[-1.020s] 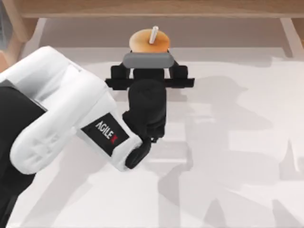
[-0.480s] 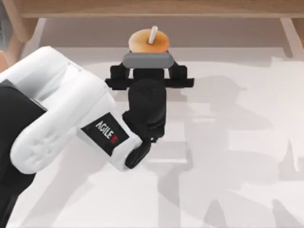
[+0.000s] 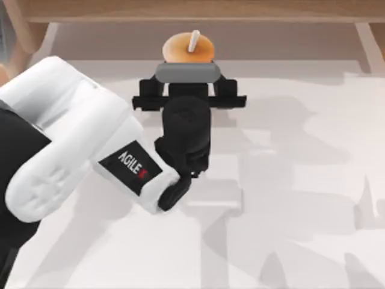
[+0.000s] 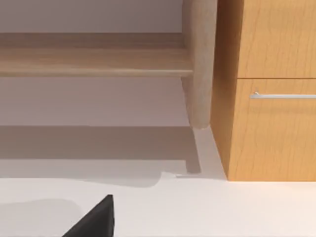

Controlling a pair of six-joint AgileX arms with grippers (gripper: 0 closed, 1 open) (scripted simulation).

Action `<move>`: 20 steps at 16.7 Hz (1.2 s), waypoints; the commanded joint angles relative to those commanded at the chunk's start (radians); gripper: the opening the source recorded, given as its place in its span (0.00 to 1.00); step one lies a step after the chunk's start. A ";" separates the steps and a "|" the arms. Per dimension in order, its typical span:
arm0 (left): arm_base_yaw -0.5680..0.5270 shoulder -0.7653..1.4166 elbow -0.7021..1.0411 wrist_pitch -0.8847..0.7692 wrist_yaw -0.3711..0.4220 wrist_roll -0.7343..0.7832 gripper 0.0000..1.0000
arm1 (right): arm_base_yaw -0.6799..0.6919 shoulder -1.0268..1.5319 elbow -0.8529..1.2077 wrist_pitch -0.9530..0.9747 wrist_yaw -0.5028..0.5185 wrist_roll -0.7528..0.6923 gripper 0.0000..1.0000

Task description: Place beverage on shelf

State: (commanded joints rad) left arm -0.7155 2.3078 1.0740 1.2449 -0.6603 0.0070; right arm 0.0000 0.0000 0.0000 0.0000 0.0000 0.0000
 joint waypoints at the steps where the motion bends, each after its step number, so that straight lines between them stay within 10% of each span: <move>1: 0.000 -0.005 0.000 -0.004 0.000 0.000 0.00 | 0.000 0.000 0.000 0.000 0.000 0.000 1.00; 10: -0.037 -0.080 0.102 -0.086 0.006 -0.014 0.00 | 0.000 0.000 0.000 0.000 0.000 0.000 1.00; 20: -0.032 -0.184 0.481 -0.618 0.014 -0.052 0.00 | 0.000 0.000 0.000 0.000 0.000 0.000 1.00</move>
State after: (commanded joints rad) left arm -0.7478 2.1236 1.5548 0.6265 -0.6458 -0.0450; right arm 0.0000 0.0000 0.0000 0.0000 0.0000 0.0000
